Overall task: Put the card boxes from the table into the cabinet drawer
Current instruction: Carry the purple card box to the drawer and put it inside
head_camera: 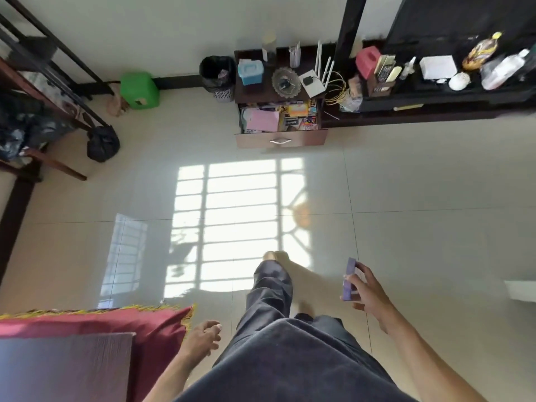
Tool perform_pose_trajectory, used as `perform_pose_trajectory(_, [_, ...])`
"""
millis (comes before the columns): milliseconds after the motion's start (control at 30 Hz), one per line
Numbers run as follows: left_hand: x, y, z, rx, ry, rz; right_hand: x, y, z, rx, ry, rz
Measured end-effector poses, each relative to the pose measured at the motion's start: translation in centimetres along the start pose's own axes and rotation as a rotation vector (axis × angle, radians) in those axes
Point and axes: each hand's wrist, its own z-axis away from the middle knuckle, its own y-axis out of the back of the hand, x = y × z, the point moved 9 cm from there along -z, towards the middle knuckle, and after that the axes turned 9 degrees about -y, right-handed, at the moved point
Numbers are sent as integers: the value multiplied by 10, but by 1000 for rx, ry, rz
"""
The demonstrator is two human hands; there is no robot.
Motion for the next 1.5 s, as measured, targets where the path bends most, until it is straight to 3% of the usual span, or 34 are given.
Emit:
perform_pose_trajectory(233, [80, 49, -73, -31, 38, -87, -113, -17, -31, -61, 31, -166])
perform_pose_trajectory(700, [378, 102, -214, -59, -213, 28, -283, 19, -124, -40, 46, -365])
perform_pose_trajectory(1300, [469, 155, -307, 50, 35, 41, -555, 83, -256, -67, 107, -102])
perform_pose_trajectory(1500, [531, 188, -370, 12, 6, 36, -616, 83, -284, 6, 59, -139])
